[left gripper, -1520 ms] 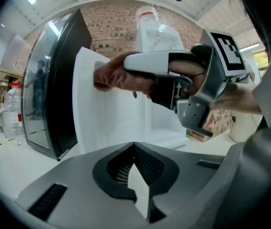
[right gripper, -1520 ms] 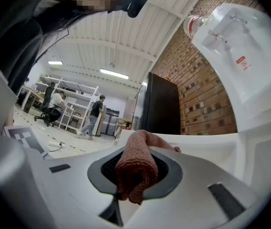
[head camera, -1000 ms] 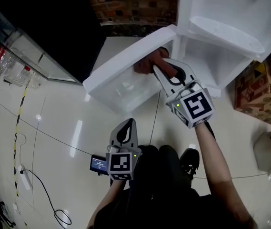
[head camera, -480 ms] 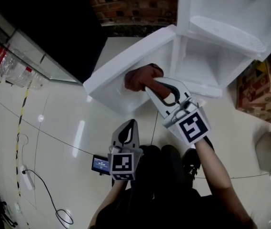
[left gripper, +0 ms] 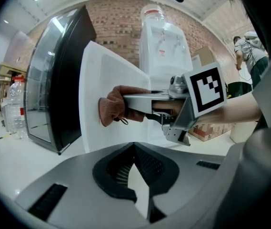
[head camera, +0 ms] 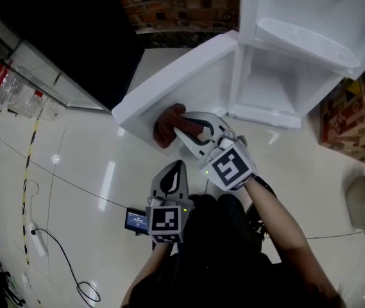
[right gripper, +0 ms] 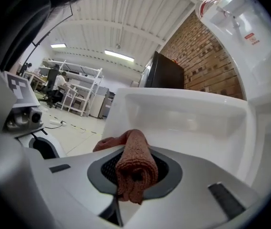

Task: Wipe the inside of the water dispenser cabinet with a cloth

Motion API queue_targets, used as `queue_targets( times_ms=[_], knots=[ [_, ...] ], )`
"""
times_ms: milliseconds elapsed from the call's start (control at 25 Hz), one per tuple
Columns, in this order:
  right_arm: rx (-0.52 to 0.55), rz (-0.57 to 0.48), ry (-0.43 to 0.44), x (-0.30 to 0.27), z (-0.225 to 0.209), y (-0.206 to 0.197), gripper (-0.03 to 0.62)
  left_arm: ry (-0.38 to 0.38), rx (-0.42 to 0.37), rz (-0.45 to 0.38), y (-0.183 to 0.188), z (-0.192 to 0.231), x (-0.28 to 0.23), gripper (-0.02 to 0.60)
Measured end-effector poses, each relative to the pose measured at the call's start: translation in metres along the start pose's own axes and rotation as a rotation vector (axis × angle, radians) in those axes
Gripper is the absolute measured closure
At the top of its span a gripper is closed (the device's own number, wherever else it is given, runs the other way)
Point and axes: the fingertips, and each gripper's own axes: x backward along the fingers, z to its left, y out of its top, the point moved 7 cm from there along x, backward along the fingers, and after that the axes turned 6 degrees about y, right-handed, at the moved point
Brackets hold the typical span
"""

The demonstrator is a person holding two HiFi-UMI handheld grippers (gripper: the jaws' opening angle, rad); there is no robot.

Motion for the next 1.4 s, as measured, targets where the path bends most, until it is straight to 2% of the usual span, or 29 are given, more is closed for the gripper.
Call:
queue_targets(
  times_ms=[160,400,560,640,720,880,960,1080,1200,1400],
  knots=[
    [-0.009,0.066,-0.118,0.022,-0.041,-0.015,0.519,0.005,0.002,-0.002,-0.001,0.002,0.000,0.595],
    [-0.089,0.131,-0.358,0.079,-0.105,-0.052,0.519,0.006,0.012,0.000,-0.003,0.002,0.000,0.595],
    [-0.120,0.140,-0.406,0.095,-0.118,-0.064,0.519,0.007,0.004,0.008,-0.004,0.003,-0.001,0.595],
    [-0.126,0.132,-0.395,0.094,-0.112,-0.063,0.519,0.008,0.003,0.010,-0.005,0.003,-0.001,0.595],
    [-0.124,0.101,-0.347,0.086,-0.092,-0.054,0.519,0.012,0.004,0.013,-0.005,0.002,-0.001,0.595],
    [-0.039,0.105,-0.134,0.052,-0.026,-0.036,0.519,0.020,0.013,0.020,-0.006,0.003,-0.001,0.595],
    [-0.034,0.115,-0.032,0.033,0.004,-0.038,0.519,0.021,0.014,0.028,-0.006,0.003,0.000,0.595],
    [-0.047,0.110,0.062,0.008,0.037,-0.055,0.519,0.022,0.007,0.044,-0.009,0.004,0.002,0.595],
    [-0.071,0.144,0.098,-0.007,0.050,-0.075,0.519,0.023,0.012,0.046,-0.011,0.005,0.003,0.595],
    [-0.082,0.199,0.077,-0.016,0.034,-0.096,0.519,0.021,-0.001,0.041,-0.013,0.006,0.003,0.595]
  ],
)
